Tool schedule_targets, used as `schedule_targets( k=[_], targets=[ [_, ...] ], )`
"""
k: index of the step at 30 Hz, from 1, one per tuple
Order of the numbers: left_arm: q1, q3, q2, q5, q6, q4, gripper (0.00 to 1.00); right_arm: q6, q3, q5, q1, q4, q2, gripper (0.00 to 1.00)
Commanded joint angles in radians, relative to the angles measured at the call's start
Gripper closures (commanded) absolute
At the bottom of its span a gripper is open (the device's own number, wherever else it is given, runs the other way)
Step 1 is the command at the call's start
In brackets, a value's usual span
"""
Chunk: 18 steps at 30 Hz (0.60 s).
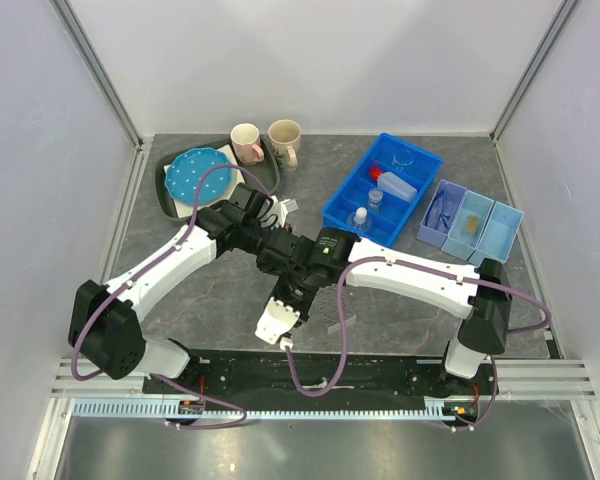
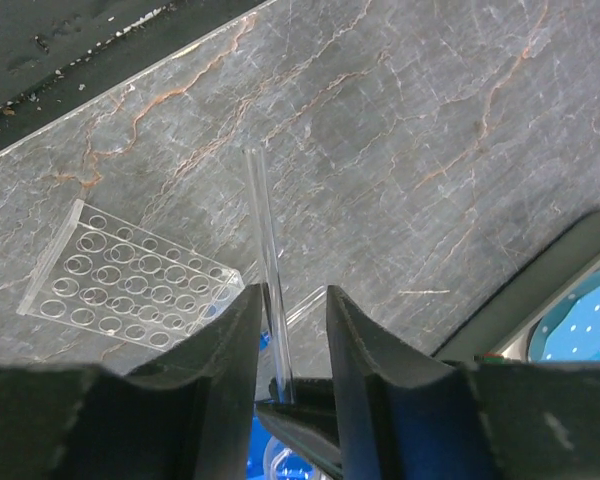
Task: Organize the chemistry lab equipment
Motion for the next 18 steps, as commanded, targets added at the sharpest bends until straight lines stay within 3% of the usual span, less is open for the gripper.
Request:
schedule_targets(
  k=[1, 14, 18],
  targets=[
    [-0.010, -0.010, -0.041, 0.058, 0.037, 0.024, 0.93, -0.047, 0.033, 0.028, 0.009, 0.022, 0.022, 0.64],
    [-0.015, 0.000, -0.033, 0.131, 0.052, 0.021, 0.92, -0.058, -0.003, 0.048, 0.019, -0.006, 0.007, 0.87],
    [-0.015, 0.031, -0.003, 0.234, 0.072, -0.002, 0.80, -0.028, 0.010, 0.010, 0.021, -0.022, -0.001, 0.88]
  ],
)
